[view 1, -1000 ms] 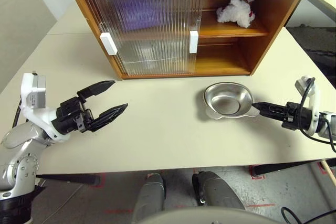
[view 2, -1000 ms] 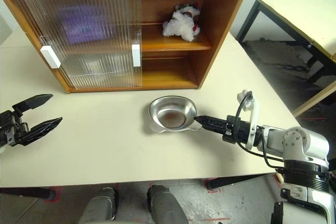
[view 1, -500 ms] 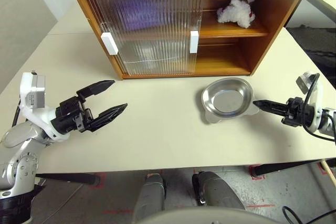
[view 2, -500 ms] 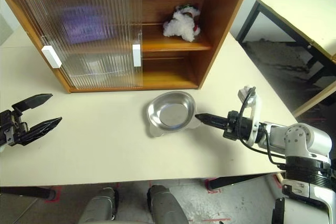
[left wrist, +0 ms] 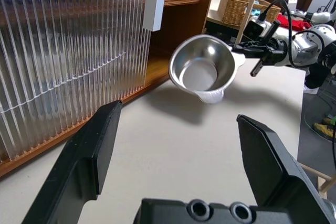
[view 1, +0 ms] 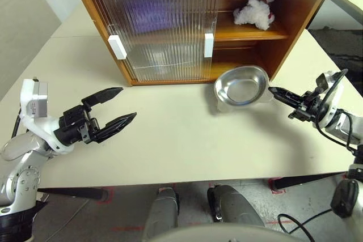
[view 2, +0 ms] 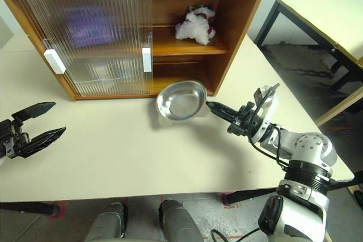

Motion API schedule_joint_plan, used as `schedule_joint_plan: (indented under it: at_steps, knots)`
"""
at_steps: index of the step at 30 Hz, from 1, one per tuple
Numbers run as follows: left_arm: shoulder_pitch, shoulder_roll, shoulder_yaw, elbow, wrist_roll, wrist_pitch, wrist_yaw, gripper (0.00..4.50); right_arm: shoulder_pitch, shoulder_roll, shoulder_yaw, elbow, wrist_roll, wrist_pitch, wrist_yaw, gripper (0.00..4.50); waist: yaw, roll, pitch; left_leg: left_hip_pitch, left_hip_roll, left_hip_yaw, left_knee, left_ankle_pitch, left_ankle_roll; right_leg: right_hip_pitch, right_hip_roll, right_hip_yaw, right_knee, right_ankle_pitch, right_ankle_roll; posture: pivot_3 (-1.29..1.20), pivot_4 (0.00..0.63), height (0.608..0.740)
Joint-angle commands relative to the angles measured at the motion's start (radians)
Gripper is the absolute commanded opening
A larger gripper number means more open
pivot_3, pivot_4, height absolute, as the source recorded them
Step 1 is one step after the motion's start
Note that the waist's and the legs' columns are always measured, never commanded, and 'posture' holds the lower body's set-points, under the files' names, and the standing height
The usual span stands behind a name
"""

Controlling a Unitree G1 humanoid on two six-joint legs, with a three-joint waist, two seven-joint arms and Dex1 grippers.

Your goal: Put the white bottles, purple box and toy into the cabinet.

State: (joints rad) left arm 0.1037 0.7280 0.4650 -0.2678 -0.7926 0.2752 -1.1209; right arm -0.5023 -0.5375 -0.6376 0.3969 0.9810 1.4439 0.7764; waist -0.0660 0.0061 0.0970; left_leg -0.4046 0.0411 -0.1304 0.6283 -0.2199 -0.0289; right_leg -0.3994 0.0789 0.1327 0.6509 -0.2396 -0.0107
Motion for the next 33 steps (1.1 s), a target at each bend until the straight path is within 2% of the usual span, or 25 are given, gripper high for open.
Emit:
schedule_joint_plan:
  at_steps: [1,15,19,21,33]
  knots:
    - [0.011,0.010,0.014,-0.009,0.000,0.003,-0.004,4.50,-0.023,0.023,-0.059,0.042,0.033,-0.014,-0.050,0.02,0.001,0.000,0.000,0.000,0.000,0.000,0.000,0.000,0.000,0.000,0.000,0.000,0.000,0.000,0.000,-0.12,0.130,0.740]
    - [0.022,0.022,0.033,-0.022,-0.006,0.018,-0.003,4.50,-0.101,0.119,0.000,0.139,-0.030,-0.244,-0.119,0.02,-0.004,0.001,0.000,0.000,0.000,0.000,-0.001,-0.001,0.002,-0.002,0.000,0.001,0.000,0.001,-0.002,-0.12,0.133,0.740]
    - [0.016,0.024,0.030,-0.019,-0.004,0.019,-0.005,4.50,-0.144,0.157,-0.002,0.175,-0.035,-0.316,-0.169,0.02,-0.005,0.001,0.000,0.000,0.001,-0.001,-0.002,-0.002,0.002,-0.002,0.000,0.001,0.000,0.002,-0.005,-0.12,0.132,0.740]
    - [0.013,0.024,0.028,-0.020,-0.002,0.019,-0.004,4.50,-0.157,0.178,-0.004,0.185,-0.042,-0.362,-0.202,0.02,-0.006,0.001,0.000,0.000,0.001,-0.001,-0.002,-0.002,0.003,-0.003,0.000,0.001,0.000,0.006,-0.011,-0.11,0.133,0.740]
    - [0.034,0.018,0.039,-0.040,-0.008,0.022,0.007,4.50,-0.118,0.305,0.056,0.012,-0.067,-0.493,-0.378,0.02,-0.009,0.001,0.001,-0.001,0.002,-0.001,-0.003,-0.004,0.006,-0.005,0.000,0.001,0.000,0.007,-0.014,-0.10,0.139,0.740]
